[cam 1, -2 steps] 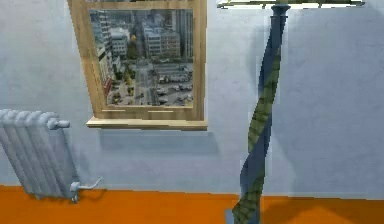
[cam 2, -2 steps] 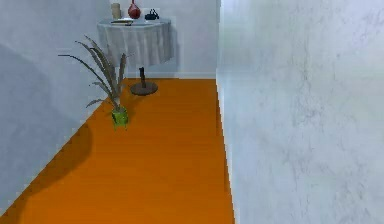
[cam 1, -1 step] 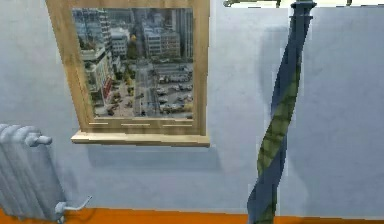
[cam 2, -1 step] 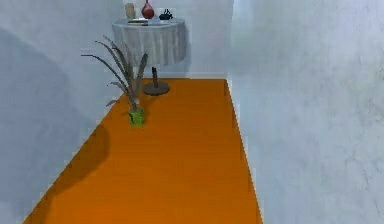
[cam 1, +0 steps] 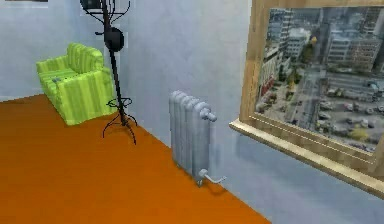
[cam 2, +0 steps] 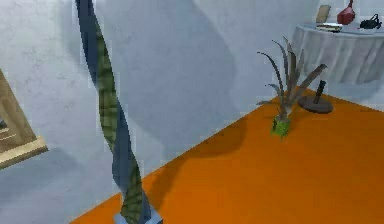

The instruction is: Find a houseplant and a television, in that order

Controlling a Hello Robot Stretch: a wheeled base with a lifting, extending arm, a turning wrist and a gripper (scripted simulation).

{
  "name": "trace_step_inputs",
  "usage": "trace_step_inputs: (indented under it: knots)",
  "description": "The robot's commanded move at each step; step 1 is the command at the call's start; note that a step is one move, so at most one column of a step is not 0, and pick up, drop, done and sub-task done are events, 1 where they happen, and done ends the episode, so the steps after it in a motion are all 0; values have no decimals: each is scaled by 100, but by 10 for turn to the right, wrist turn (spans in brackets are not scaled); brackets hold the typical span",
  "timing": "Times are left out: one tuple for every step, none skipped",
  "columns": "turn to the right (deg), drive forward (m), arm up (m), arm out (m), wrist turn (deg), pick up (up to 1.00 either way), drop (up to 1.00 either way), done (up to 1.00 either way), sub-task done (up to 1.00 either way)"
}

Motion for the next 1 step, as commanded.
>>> trace_step_inputs:
  knots:
    - [-240, 0, 0, 0, 0, 0, 0, 0, 0]
